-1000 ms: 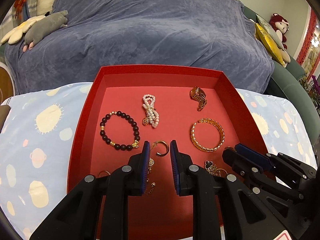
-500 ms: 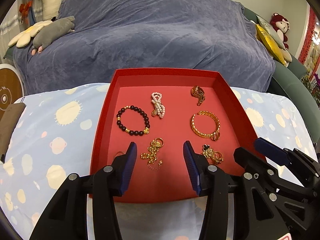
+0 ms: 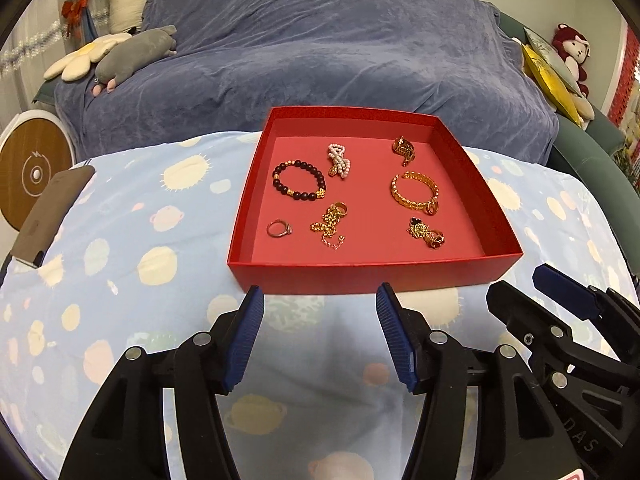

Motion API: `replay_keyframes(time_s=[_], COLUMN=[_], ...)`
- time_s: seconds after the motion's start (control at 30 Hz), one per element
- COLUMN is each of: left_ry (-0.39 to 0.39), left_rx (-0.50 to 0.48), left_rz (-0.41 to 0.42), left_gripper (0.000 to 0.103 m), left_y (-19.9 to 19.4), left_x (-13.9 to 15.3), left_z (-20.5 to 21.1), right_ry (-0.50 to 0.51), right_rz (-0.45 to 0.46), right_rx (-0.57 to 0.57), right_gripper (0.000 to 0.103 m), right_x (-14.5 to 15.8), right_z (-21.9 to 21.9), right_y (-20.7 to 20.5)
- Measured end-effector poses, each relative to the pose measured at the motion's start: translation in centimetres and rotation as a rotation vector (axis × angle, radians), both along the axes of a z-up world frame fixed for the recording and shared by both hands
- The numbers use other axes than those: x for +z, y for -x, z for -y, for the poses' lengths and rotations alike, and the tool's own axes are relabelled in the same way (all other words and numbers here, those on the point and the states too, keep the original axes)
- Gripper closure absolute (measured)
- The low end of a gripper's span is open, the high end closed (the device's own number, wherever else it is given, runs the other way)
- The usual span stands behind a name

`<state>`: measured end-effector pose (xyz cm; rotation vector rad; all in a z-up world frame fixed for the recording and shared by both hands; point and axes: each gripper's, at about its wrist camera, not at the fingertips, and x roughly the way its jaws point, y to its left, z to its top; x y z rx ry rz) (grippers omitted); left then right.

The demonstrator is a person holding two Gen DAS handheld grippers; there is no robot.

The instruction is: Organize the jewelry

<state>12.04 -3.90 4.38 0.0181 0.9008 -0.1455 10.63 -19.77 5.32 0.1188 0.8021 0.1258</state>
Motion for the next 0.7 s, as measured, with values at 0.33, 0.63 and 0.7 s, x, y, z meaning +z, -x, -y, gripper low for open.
replay_keyframes(time_s=[0.33,0.63,0.7], left_ry=[0.011,-0.057,-0.065], left_rx=[0.027,0.039,0.048], left_rz=[0.008,0.043,0.046], left_gripper=[0.041,0.033,0.032], left_y=[3.2,4.9,5.1], left_x=[0.5,0.5,0.5], left_z=[-0.6,-0.5,-0.7], right_ry=[0.051,0.127,0.118], right_rz=[0.027,0.061,0.061], right_rx=[-0.041,-0.035,-0.042], right_gripper=[0.033,0.03,0.027], right_x=[0.9,1.0,0.9], right_z=[0.0,-0.7,-0.6], right_y=[3.3,4.9,5.1])
